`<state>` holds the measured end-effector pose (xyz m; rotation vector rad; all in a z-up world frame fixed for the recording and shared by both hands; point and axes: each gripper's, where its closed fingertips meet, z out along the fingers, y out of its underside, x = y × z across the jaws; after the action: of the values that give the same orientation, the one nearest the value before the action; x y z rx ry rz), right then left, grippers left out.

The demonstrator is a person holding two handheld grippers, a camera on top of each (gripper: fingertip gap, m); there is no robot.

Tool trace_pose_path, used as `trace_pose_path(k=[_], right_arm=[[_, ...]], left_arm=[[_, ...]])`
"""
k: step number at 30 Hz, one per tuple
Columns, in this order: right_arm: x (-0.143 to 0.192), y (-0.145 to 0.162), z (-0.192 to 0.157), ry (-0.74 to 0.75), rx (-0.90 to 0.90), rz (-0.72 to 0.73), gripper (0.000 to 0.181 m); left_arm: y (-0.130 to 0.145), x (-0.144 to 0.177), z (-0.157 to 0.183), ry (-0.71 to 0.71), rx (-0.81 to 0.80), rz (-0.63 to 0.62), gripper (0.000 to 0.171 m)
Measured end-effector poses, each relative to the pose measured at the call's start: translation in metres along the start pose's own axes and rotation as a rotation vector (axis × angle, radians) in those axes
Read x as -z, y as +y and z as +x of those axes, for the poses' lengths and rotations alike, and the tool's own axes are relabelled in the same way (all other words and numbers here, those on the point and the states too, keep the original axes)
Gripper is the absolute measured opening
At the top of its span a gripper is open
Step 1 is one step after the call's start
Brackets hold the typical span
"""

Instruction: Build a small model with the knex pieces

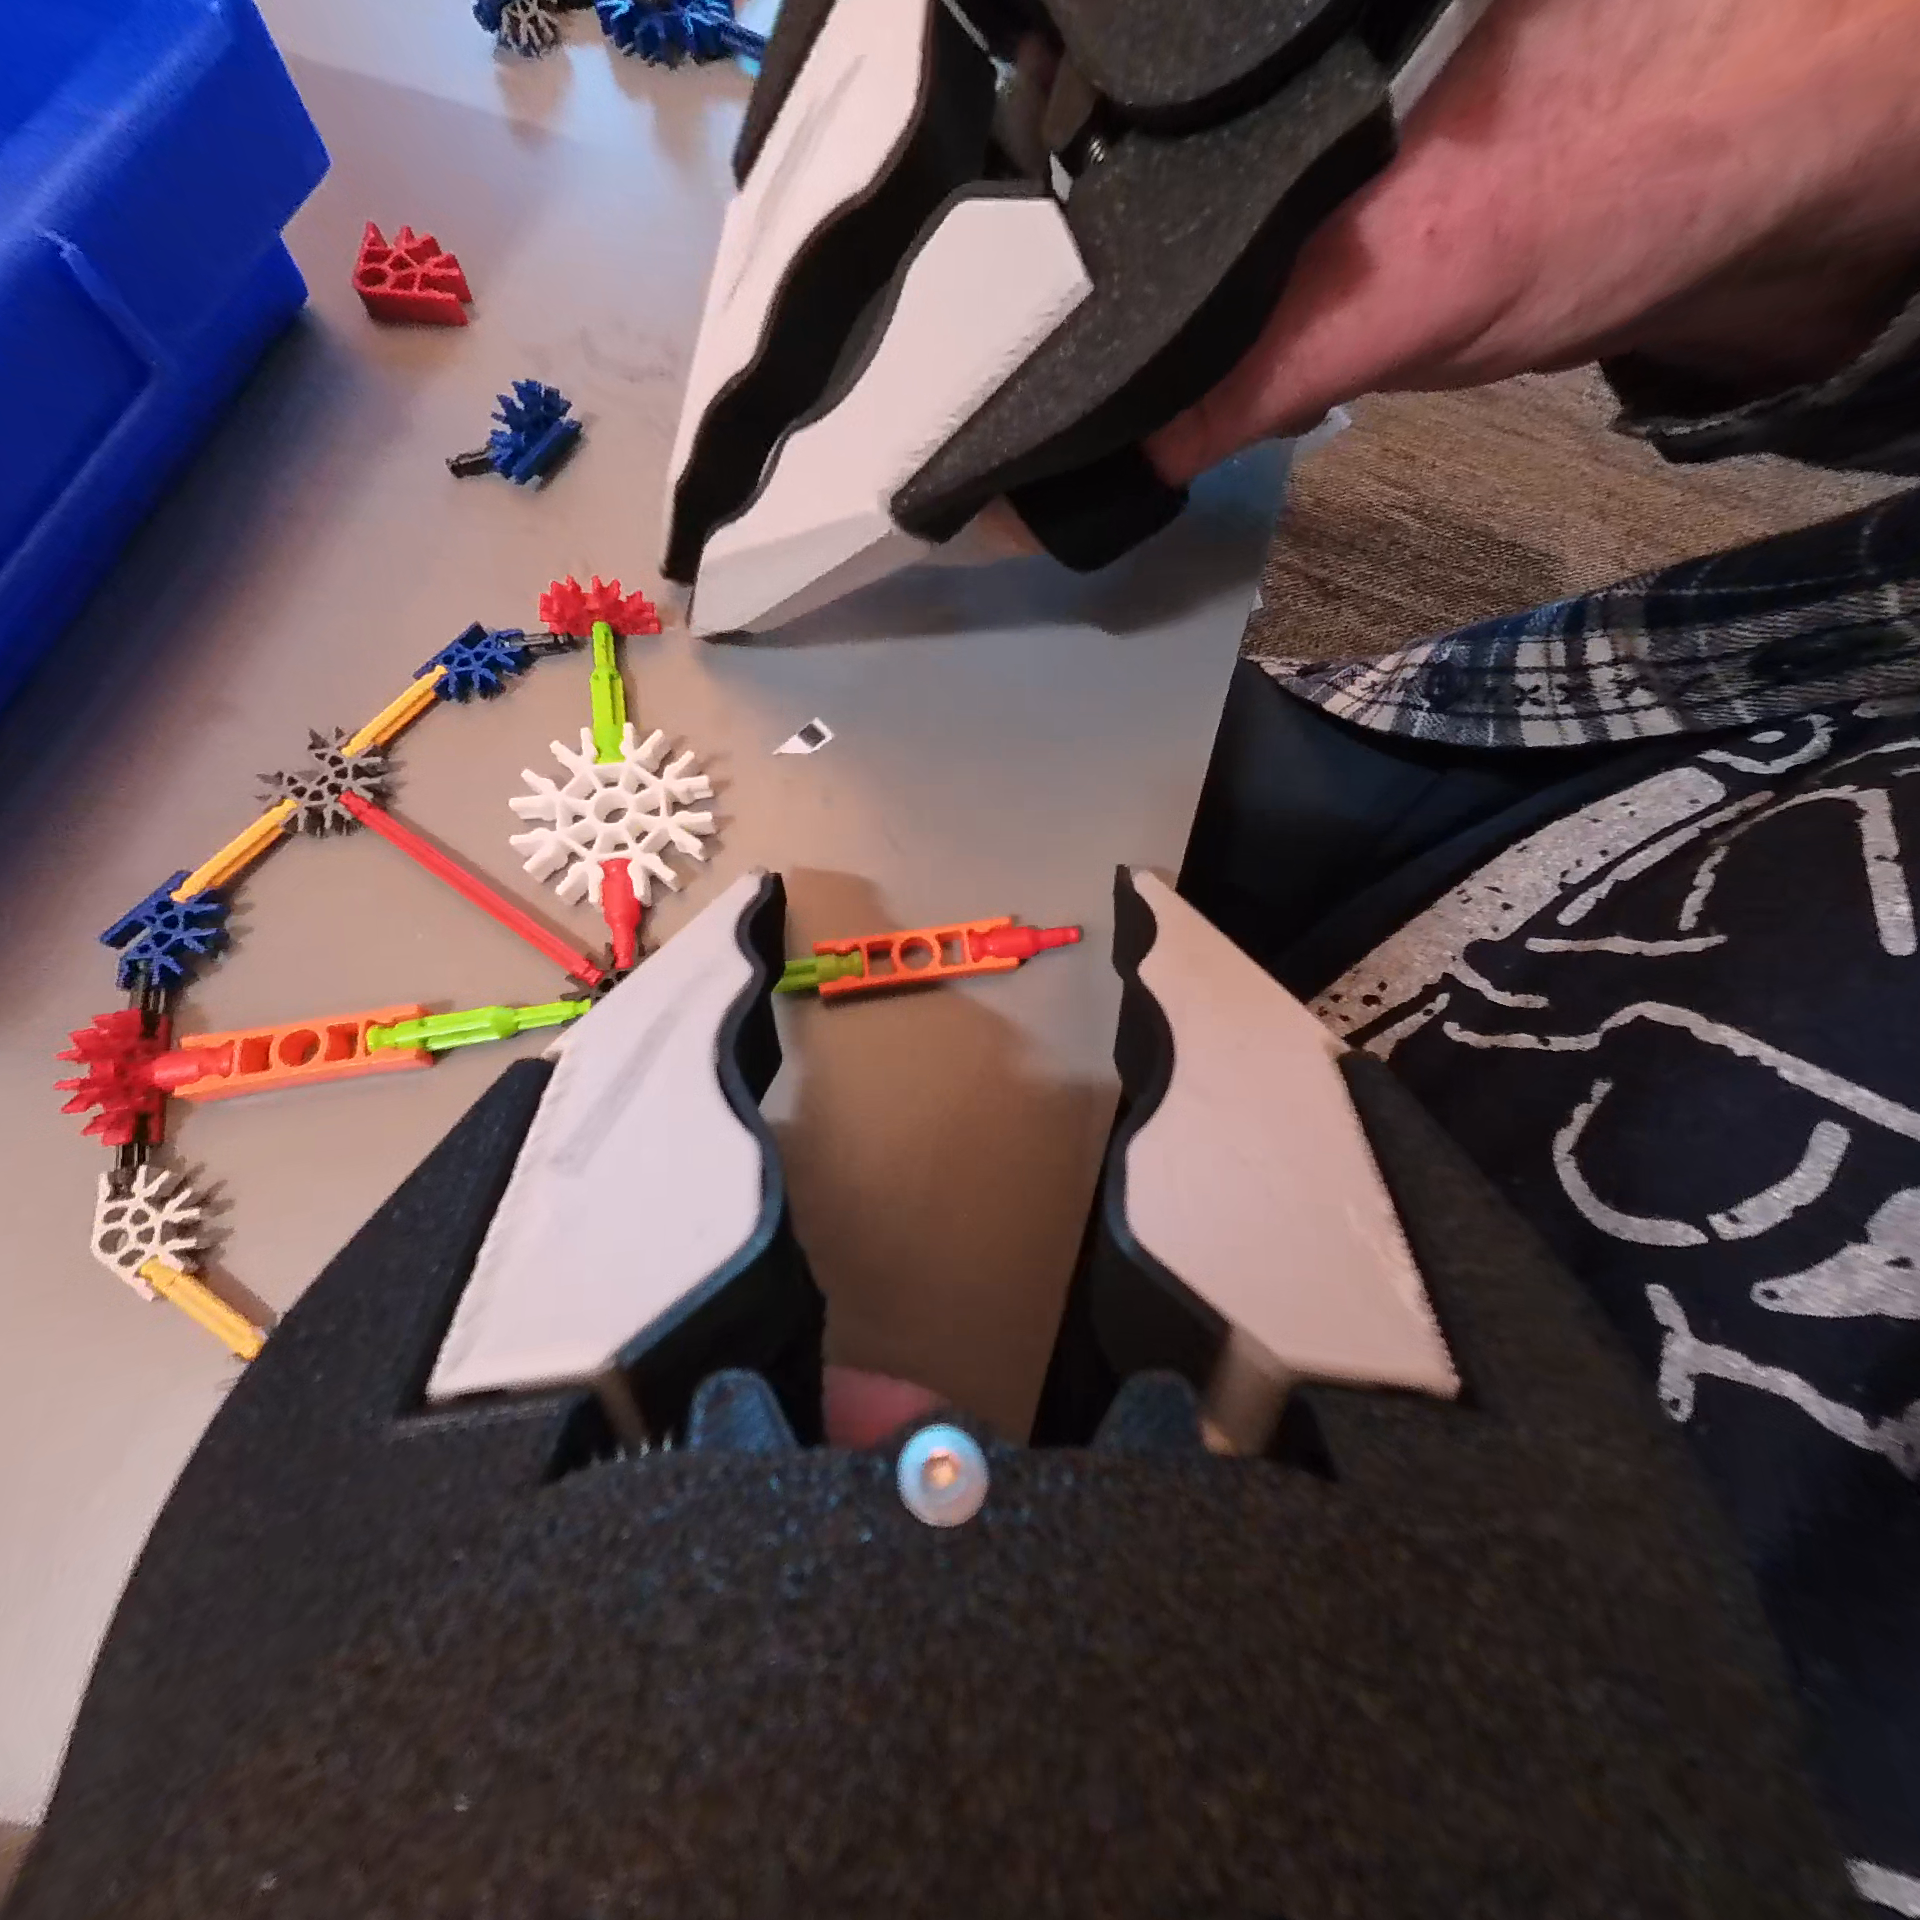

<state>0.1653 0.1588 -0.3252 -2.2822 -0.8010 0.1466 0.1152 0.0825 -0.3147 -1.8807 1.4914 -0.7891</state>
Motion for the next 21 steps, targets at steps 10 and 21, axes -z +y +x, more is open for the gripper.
trace_pose_path(k=[10,21], right_arm=[[0.011,-0.005,0.006,-0.031,-0.023,0.047,0.012],[0.029,0.005,0.002,-0.098,0.160,0.081,0.014]], left_arm=[[0.000,0.000,0.000,-0.004,0.000,0.003,0.063],[-0.007,0.002,-0.001,-0.050,-0.031,0.020,0.063]])
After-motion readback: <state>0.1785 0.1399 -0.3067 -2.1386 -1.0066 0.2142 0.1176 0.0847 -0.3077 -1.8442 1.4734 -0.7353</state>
